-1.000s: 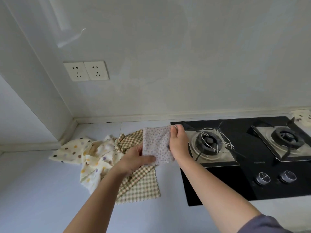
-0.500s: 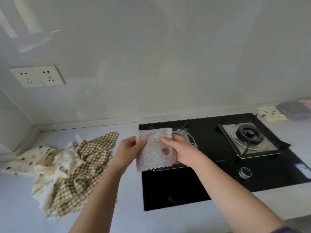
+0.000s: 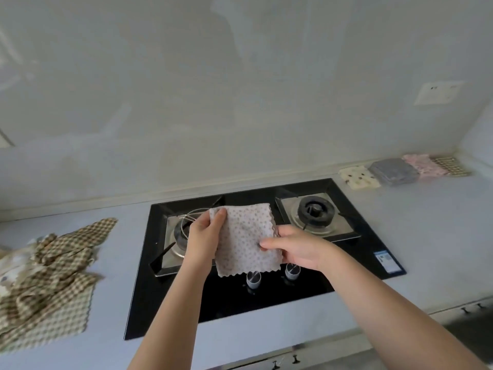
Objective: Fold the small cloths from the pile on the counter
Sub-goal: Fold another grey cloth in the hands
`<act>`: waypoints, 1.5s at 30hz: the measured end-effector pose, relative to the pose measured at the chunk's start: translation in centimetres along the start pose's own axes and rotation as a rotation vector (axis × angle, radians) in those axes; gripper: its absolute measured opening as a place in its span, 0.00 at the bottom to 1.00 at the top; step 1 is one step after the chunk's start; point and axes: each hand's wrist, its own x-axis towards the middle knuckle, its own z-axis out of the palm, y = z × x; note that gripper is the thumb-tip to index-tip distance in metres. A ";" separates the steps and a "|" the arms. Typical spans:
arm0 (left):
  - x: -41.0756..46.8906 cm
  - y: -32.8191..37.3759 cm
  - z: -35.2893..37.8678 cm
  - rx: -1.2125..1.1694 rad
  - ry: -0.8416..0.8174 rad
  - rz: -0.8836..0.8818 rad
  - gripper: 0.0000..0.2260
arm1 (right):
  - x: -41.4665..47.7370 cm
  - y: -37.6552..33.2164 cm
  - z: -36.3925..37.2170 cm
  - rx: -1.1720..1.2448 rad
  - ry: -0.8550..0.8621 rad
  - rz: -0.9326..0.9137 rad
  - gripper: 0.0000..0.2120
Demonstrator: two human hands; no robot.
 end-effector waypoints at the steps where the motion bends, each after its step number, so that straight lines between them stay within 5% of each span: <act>1: 0.0 0.0 1.7 0.008 -0.005 0.013 0.10 | -0.5 0.2 -1.3 0.032 0.025 -0.007 0.10; 9: 2.2 -1.1 13.5 -0.108 -0.311 -0.109 0.10 | -2.6 1.2 -12.5 0.108 0.255 -0.084 0.13; 16: 5.3 -0.8 25.3 0.107 -0.176 0.064 0.11 | -2.2 1.3 -23.7 0.195 0.290 -0.140 0.15; 23: 9.8 -1.0 36.4 0.165 -0.618 -0.063 0.23 | -2.5 1.0 -35.0 0.349 0.450 -0.182 0.13; 28: 11.5 -1.7 43.5 0.190 -0.507 -0.081 0.09 | -2.2 1.5 -41.7 0.432 0.560 -0.148 0.09; 33: 13.4 -2.3 50.6 0.218 -0.362 -0.092 0.23 | -1.5 0.8 -49.2 0.526 0.577 -0.035 0.14; 38: 15.3 -3.2 59.0 0.193 -0.222 -0.187 0.12 | -0.4 0.8 -57.7 0.463 0.496 0.052 0.15; 45: 18.7 -5.6 69.2 0.221 -0.231 -0.375 0.04 | 1.4 1.3 -69.1 0.429 0.542 0.236 0.11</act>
